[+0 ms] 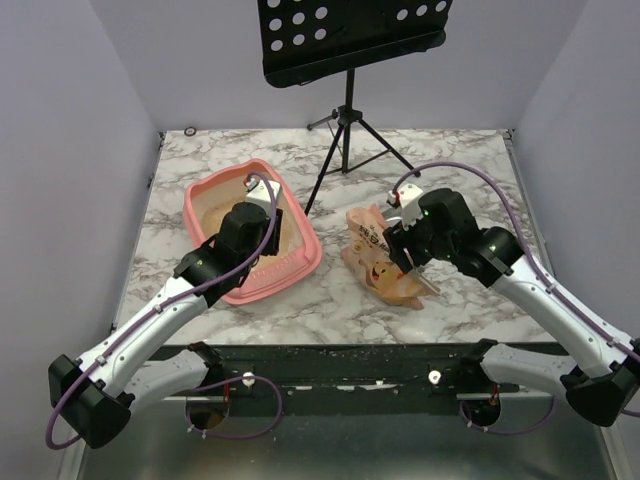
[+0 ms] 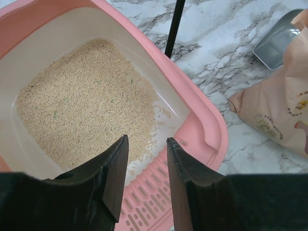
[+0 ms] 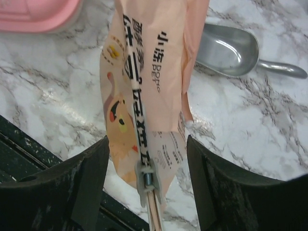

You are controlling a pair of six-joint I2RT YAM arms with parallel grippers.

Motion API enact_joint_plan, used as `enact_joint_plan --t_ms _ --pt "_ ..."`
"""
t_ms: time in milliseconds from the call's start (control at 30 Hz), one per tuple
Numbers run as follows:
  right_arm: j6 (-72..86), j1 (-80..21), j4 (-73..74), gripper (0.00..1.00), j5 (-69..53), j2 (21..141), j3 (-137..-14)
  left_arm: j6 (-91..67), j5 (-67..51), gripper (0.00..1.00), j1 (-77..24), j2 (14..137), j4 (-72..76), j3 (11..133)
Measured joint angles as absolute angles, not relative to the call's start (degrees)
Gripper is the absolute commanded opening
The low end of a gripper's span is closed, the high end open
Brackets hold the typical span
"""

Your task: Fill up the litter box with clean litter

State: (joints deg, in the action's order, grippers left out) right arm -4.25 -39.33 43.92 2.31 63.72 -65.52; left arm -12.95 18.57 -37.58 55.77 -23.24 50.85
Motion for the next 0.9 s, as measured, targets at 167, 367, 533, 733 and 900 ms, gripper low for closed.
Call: enact_joint_plan --t_ms 167,367,533,733,900 --pt "-4.51 -39.33 47.72 0.73 4.12 59.66 -64.18 -13.13 17.98 0.48 -37.58 55.77 -23.22 50.72" --pt "-3.86 -39.33 49.17 0.73 4.62 58.98 -62.94 -13.23 16.95 0.49 -37.58 55.83 -23.20 50.72" --pt "-2.94 -39.33 49.78 0.73 4.62 60.69 -61.34 -13.32 16.84 0.50 -37.58 55.94 -23.20 50.72" --pt "-2.09 -39.33 49.78 0.69 4.64 61.10 -60.47 -13.32 16.84 0.51 -37.58 56.27 -23.20 50.72" --pt "-1.17 -39.33 50.00 0.01 4.69 62.04 -59.48 -13.32 16.84 0.52 -37.58 56.31 -23.20 50.72"
